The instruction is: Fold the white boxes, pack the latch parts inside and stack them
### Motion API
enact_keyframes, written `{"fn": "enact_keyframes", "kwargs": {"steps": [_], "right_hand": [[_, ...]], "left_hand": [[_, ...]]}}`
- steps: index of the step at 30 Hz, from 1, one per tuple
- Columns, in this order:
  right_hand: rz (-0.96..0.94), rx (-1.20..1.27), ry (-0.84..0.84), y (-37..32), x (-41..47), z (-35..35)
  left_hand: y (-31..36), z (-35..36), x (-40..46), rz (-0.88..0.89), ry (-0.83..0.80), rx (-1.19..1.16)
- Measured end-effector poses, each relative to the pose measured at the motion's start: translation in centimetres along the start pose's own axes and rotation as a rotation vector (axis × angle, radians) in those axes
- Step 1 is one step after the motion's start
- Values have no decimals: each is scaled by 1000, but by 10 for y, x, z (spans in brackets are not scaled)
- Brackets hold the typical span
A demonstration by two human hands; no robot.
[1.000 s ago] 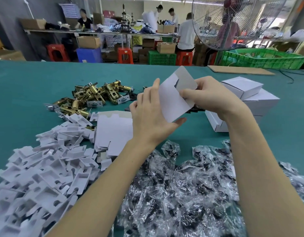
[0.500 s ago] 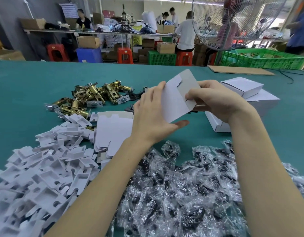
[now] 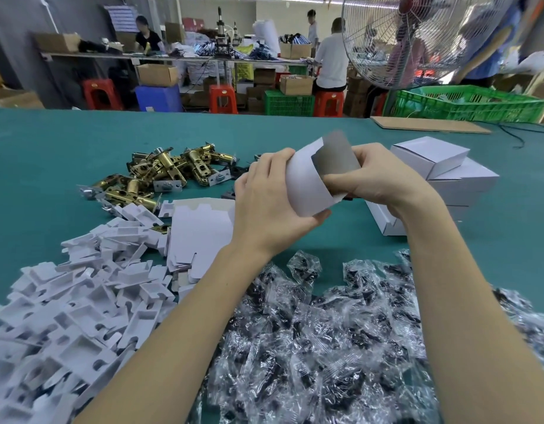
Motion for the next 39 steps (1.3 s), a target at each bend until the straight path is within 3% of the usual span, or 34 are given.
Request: {"fn": "enact_keyframes", "kwargs": {"steps": [4,10,18,24,26,31,39], "right_hand": [[7,-106,39,3,1,-1],[41,179,-86,-8,-7,-5],[-26,213,17,-7,-7,-3],[56,147,-156,-1,-8,-1],[43,191,-143,-1,-7,1],[19,252,-42,2,-4,-12],[-72,342,-210,5,-5,-11]], "left_hand": [[-1,-4,0,-23,22,-76],[-6,-5,1,-197,19,-173],[-1,-8,2,-187,-19,-215],[-4,-7,1,-268,-39,-241],[-7,-4,2,-275,-121,-298],[-17,-6,11,-265,-502,-658],[-36,-17,14,-280,-528,-803]]}}
Point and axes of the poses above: each hand's wrist, its own x-axis towards the middle knuckle, its own z-axis out of the palm, y = z × x, the point moved 3 cm from there along x, towards the middle knuckle, and after that the axes turned 10 degrees about x, right-handed, at the moved point
